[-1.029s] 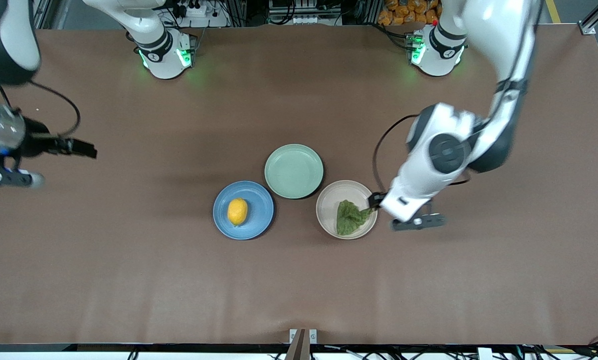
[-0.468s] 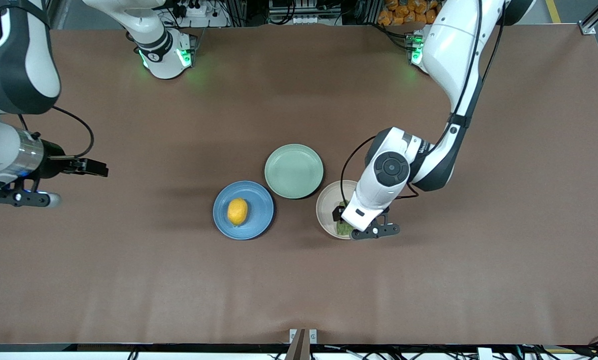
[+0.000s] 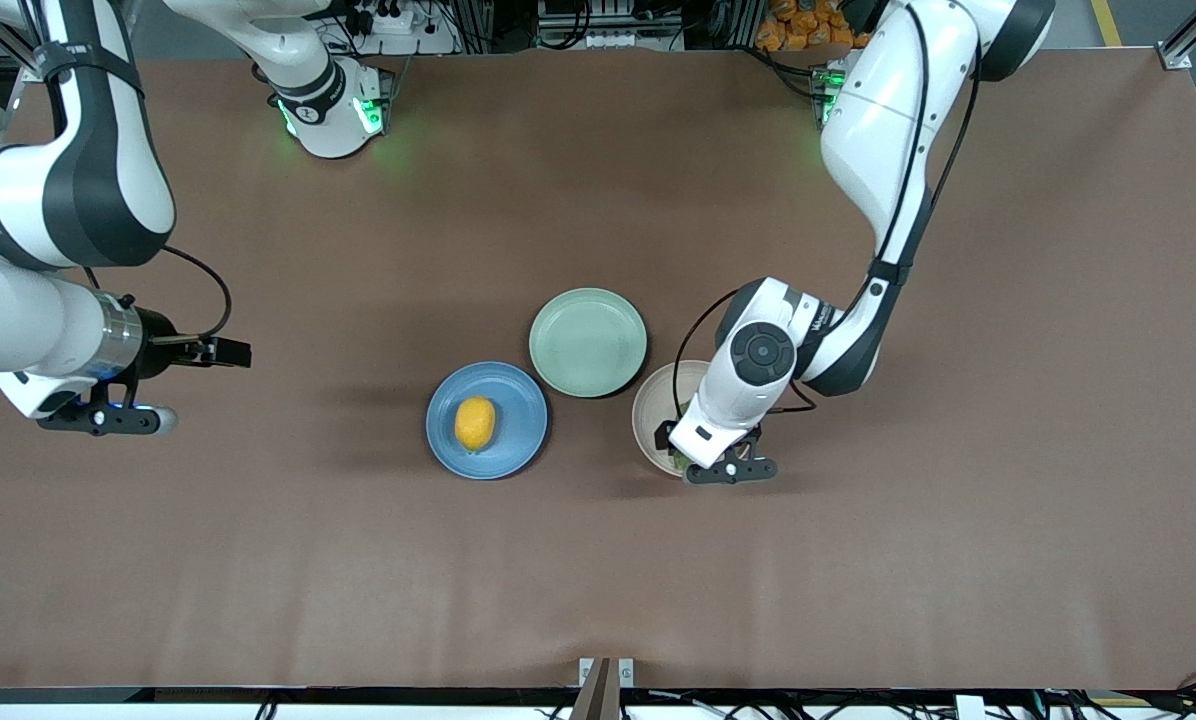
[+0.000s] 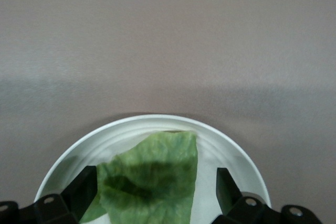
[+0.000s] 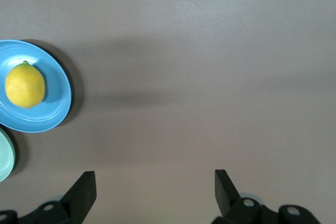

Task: Pick lemon and lettuce from blue and beige plates
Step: 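Reach the left gripper down to the lettuce on the beige plate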

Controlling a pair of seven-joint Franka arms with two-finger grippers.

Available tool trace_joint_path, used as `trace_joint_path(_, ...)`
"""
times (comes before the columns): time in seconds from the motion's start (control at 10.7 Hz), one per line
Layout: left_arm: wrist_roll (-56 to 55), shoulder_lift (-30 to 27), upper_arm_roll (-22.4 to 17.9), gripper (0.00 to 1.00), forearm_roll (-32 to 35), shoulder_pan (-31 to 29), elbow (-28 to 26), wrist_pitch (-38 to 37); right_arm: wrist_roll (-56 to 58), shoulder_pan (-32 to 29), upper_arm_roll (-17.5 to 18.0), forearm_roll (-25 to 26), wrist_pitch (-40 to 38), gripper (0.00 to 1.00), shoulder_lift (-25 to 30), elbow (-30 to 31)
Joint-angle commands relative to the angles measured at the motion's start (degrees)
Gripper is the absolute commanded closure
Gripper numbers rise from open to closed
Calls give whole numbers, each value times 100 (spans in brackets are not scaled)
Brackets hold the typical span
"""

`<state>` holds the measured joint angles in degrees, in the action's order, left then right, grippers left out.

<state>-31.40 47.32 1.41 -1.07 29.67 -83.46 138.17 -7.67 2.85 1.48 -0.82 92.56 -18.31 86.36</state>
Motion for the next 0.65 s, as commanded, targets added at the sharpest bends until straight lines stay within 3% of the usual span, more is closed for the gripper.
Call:
trace_joint_path(0.0,371,172,-44,0,-52,21,155,25,-60,110,1,21,69,0,-111,-75)
trace_joint_path(0.56,293,199,-35,0,-34,56,102,25,-1094,681,1,-199,885,0,-568,-67)
